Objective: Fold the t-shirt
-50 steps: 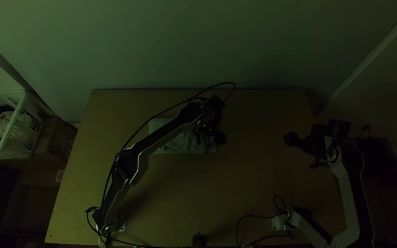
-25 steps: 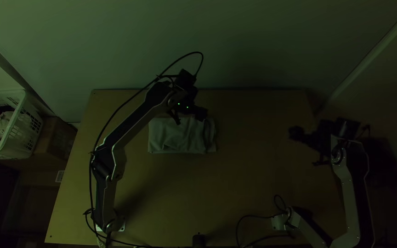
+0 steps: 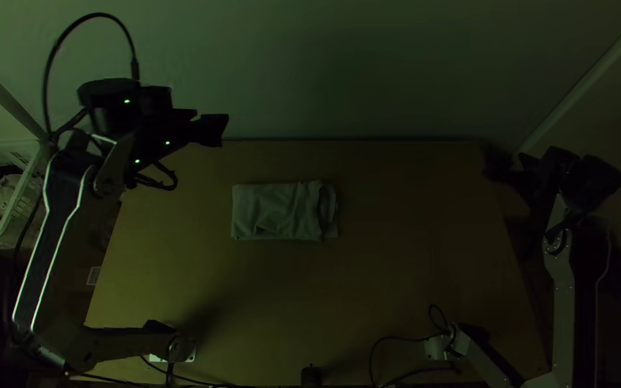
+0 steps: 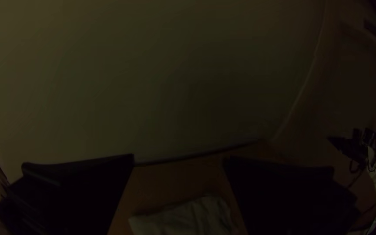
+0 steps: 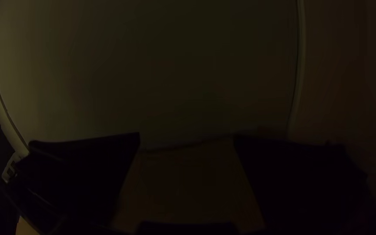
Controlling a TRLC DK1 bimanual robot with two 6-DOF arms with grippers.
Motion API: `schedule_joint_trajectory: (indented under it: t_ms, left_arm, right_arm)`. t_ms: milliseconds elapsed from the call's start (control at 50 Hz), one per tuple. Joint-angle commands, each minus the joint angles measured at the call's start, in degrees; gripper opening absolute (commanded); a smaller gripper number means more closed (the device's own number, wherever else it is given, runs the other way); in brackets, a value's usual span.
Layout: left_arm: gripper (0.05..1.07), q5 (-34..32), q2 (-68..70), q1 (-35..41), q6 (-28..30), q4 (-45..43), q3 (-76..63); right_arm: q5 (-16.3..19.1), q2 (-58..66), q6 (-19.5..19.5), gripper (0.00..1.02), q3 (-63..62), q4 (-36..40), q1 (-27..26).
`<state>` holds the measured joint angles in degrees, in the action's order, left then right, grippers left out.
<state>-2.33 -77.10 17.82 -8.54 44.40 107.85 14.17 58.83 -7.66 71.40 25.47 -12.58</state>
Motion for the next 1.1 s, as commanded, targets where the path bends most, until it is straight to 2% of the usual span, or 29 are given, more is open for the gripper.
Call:
schedule_joint_trajectory:
  t_ms: [0,180,280,340,480,620,880,1080]
  left_arm:
    - [1.03,0.22,9.86,-4.11,0.80,-3.45,-8.01]
    - [1.03,0.13,24.45,-15.19,0.71,-9.86,-21.11]
    - [1.03,0.13,34.03,-20.55,0.89,-17.51,-31.48]
    - [1.03,0.13,39.66,-20.90,1.59,-20.85,-37.10]
    - [1.03,0.13,49.77,-22.39,3.53,-21.99,-45.63]
    - [1.03,0.13,61.63,-25.47,5.46,-29.11,-57.58]
    - [1.03,0.13,77.28,-25.73,9.50,-33.24,-73.66]
    - [1.03,1.19,77.54,-28.63,8.62,-32.98,-78.67]
  right_arm:
    - [-0.38,-2.84,2.74,0.99,2.26,-3.15,-0.60]
    - [-0.99,-8.29,7.84,0.99,0.50,-6.93,-0.52]
    - [-0.99,-12.95,9.77,0.99,-3.90,-10.80,-0.52]
    - [-0.99,-16.46,10.12,0.99,-7.32,-13.35,-0.43]
    - [-0.99,-23.94,11.35,0.99,-14.62,-15.37,-0.08]
    - [-0.99,-32.99,12.76,0.99,-24.20,-20.73,0.01]
    - [-0.99,-43.10,15.92,0.99,-34.04,-20.46,0.10]
    - [-0.99,-49.25,17.24,0.99,-40.02,-20.03,0.63]
